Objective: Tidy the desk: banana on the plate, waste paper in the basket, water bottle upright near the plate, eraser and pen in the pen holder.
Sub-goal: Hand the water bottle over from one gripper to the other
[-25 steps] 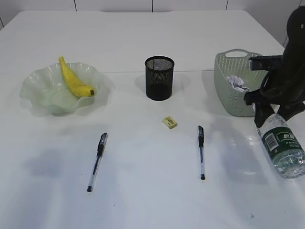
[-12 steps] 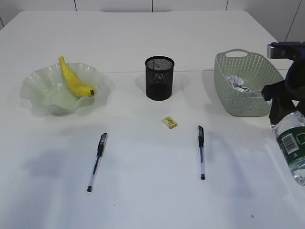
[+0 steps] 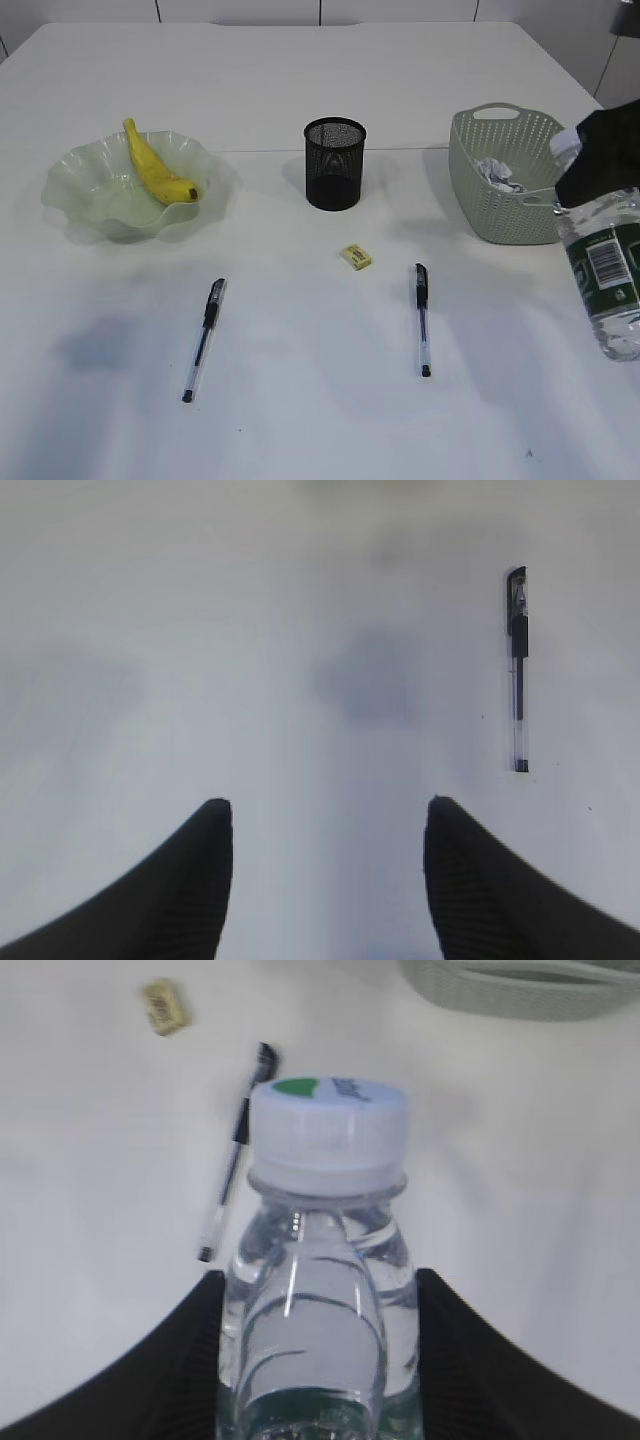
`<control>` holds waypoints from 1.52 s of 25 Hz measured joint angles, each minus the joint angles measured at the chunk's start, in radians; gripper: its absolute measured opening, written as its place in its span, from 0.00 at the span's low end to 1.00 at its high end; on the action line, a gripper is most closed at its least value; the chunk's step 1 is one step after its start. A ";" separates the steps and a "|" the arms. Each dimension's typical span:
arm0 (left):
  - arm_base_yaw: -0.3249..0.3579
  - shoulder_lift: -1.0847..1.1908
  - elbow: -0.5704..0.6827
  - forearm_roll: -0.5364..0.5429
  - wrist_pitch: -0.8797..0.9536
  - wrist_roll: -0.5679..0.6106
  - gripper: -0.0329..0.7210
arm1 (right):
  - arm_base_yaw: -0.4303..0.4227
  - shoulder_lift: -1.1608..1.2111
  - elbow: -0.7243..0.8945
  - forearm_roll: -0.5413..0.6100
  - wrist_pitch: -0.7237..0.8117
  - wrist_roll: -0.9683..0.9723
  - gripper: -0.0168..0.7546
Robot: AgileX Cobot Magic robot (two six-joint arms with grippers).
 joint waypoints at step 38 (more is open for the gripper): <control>-0.100 0.000 0.000 -0.129 -0.016 0.069 0.61 | 0.245 -0.022 0.008 1.168 -0.064 -1.105 0.52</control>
